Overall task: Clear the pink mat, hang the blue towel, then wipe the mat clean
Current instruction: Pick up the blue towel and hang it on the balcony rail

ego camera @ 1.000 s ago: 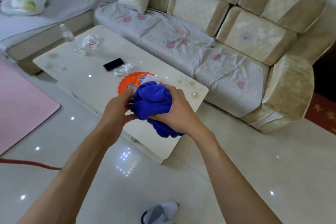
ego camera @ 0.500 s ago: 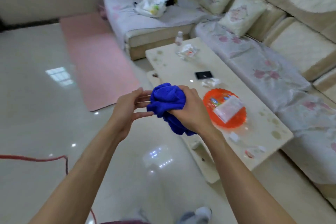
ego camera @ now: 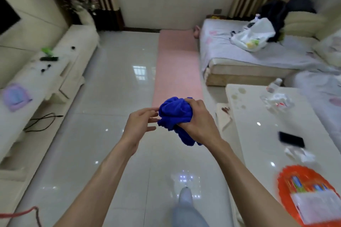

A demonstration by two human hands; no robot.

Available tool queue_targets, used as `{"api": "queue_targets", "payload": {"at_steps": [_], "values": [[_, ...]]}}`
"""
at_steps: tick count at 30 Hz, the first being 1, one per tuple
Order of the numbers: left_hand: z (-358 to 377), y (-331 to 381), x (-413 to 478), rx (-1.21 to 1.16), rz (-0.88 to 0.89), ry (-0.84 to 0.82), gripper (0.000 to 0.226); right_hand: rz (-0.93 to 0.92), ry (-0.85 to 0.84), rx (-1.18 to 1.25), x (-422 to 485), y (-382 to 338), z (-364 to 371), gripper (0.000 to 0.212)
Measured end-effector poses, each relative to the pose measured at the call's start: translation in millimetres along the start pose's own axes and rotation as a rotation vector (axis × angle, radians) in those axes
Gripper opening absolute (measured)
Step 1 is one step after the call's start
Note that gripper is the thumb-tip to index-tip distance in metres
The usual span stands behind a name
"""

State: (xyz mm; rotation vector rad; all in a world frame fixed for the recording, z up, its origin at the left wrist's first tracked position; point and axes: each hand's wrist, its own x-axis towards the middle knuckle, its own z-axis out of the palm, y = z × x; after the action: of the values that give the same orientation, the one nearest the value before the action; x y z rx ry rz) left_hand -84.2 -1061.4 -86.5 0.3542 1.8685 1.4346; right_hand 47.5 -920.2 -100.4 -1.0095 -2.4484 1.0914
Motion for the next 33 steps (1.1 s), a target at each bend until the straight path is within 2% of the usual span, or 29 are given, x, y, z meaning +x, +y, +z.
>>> {"api": "queue_targets", "payload": {"at_steps": [3,6,11,14,19,27,33], "values": [[-16,5,30,0.182,0.010,0.170,0.027,-0.078,-0.076,0.003,59,-16,4,0.063],[-31,16,55,0.383,0.037,0.227,0.038,-0.180,-0.139,-0.004,112,-36,10,0.063],[-56,34,104,0.403,0.124,0.323,0.050,-0.282,-0.205,-0.032,183,-68,40,0.064],[-79,37,138,0.330,0.220,0.369,0.063,-0.312,-0.248,-0.075,221,-82,71,0.062],[-139,32,218,0.446,0.417,0.280,0.076,-0.302,-0.268,-0.154,291,-113,133,0.066],[-245,69,333,0.414,0.400,0.161,0.071,-0.224,-0.234,-0.167,405,-198,200,0.064],[-285,109,418,0.418,0.429,0.134,0.066,-0.179,-0.194,-0.158,486,-233,220,0.067]]}}
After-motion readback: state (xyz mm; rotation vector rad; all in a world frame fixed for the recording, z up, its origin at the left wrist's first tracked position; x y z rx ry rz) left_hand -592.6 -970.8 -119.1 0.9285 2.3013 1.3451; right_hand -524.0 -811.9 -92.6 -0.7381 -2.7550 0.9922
